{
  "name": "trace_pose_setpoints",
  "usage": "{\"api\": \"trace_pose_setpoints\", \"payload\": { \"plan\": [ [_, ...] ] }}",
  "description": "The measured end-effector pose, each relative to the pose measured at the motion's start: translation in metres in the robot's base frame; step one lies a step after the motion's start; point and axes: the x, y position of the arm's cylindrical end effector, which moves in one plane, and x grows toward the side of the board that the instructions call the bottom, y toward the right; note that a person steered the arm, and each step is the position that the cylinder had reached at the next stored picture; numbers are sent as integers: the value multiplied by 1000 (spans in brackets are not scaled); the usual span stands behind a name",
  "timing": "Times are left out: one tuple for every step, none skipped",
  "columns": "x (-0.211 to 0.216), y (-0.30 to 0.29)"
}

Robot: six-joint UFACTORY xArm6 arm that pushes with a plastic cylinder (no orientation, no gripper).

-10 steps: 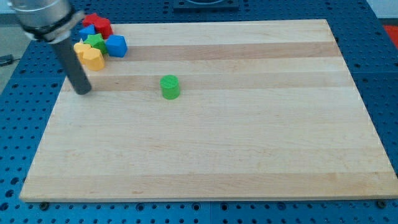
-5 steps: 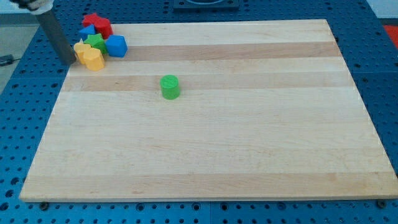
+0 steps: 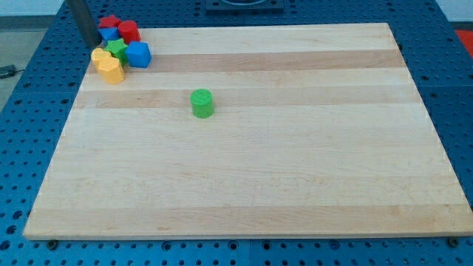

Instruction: Place the yellow hexagon diagonally to the green circle

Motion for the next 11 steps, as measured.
{"api": "trace_pose_setpoints", "payload": {
  "plan": [
    [2,0],
    [9,1],
    [37,2],
    [63,2],
    [75,14],
    [92,33],
    [107,50],
    [124,69],
    [140,97],
    [143,128],
    [143,120]
  ]
}}
